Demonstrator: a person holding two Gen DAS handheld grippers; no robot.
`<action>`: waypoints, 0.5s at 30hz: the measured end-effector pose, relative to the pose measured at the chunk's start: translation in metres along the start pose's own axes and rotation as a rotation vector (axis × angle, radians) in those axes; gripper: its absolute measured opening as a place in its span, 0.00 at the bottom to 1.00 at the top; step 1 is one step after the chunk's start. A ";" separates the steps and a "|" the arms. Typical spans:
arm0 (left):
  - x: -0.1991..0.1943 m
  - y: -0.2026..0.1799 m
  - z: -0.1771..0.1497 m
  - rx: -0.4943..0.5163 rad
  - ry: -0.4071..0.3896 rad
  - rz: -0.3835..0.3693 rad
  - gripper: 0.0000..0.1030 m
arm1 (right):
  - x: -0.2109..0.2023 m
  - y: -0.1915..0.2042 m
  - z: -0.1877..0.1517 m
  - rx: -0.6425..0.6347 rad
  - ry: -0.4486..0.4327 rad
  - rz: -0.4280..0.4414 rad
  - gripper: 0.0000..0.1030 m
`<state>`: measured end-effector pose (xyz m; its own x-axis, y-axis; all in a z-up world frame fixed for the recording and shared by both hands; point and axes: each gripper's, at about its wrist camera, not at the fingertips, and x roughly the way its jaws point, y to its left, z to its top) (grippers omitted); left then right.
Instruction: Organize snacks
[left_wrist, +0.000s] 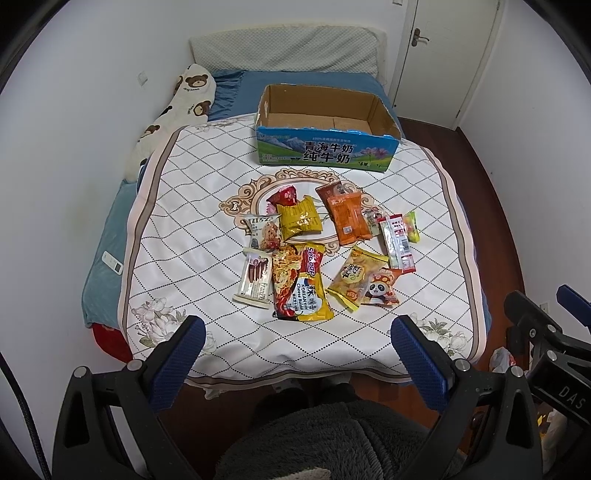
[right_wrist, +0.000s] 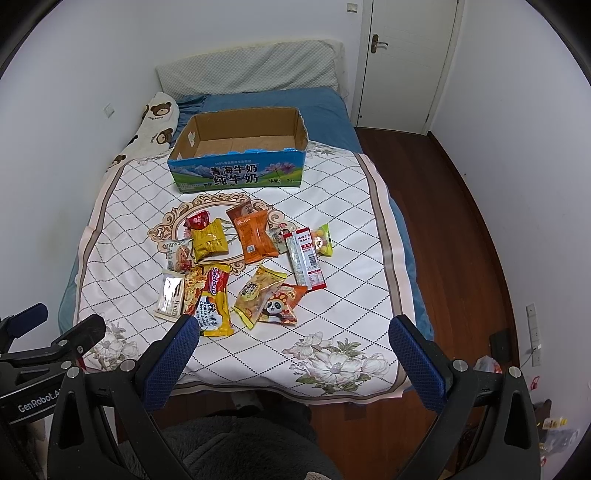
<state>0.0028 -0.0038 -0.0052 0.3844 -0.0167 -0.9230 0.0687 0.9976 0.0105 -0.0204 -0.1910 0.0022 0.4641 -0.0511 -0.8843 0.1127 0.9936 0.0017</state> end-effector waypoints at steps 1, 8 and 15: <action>0.000 0.000 0.000 -0.001 0.000 0.000 1.00 | 0.001 0.001 -0.001 0.001 0.000 -0.001 1.00; 0.002 0.000 0.001 0.000 -0.001 -0.001 1.00 | 0.004 0.003 0.001 0.004 0.004 0.010 1.00; 0.032 0.011 0.018 -0.049 -0.022 0.032 1.00 | 0.035 -0.003 0.010 0.050 0.032 0.084 1.00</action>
<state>0.0326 0.0053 -0.0277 0.4056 0.0146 -0.9139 0.0114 0.9997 0.0210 0.0041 -0.1962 -0.0242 0.4459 0.0357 -0.8943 0.1191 0.9879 0.0988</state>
